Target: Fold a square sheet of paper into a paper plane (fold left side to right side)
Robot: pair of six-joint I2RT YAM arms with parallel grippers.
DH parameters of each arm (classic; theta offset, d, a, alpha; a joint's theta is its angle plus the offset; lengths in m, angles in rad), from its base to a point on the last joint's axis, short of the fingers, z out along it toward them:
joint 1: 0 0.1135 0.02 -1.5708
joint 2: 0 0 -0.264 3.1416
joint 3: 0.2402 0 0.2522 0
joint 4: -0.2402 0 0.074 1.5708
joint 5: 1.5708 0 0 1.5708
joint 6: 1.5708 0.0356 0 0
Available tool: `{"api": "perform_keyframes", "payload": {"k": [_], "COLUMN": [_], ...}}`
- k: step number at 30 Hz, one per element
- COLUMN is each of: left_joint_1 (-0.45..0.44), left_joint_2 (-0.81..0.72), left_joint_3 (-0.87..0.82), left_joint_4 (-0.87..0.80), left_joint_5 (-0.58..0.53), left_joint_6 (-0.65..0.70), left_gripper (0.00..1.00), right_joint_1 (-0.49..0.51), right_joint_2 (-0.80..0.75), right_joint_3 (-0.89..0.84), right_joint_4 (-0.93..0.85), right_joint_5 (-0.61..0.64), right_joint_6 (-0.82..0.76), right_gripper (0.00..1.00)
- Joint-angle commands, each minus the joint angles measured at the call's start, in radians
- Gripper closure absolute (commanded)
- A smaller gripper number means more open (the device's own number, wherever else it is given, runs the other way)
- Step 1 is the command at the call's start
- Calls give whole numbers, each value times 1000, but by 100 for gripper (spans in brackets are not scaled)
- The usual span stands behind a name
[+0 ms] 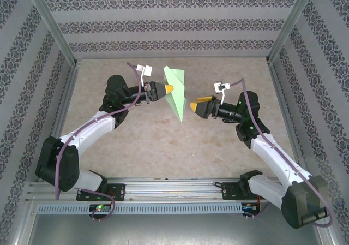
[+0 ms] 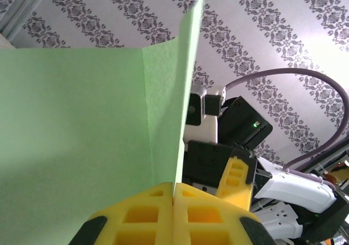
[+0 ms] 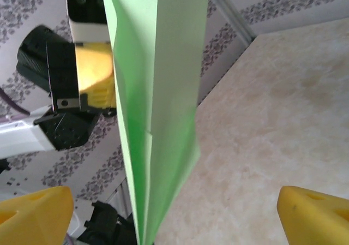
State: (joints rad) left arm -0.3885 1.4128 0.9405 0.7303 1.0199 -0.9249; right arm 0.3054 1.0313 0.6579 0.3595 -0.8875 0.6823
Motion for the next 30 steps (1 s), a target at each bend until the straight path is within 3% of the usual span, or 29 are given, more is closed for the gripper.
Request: {"api": "perform_keyframes", "payload": {"k": [1,9,19,26,30], "left_joint_1": [-21,-37,-37,-38,-38], "left_joint_2": [18,40,46,55,44], "left_joint_3": [37,48,39,27,26], "left_joint_4": [92,100,99,105,34], "left_joint_5": [14,22,14,14,-7], "left_joint_6": [-3,-14,-15,-13,48], "left_gripper": [100,100,100,100,88], "right_joint_1": [39,103,98,98,98], "right_joint_2": [28,135,123,128,121], "right_joint_3": [20,120,136,139,131], "right_joint_4": [35,74,73,64,47], "right_joint_5": [-24,-30,28,44,63], "right_joint_6": [-15,-10,-15,-12,-22], "right_gripper": [4,19,45,74,87]}}
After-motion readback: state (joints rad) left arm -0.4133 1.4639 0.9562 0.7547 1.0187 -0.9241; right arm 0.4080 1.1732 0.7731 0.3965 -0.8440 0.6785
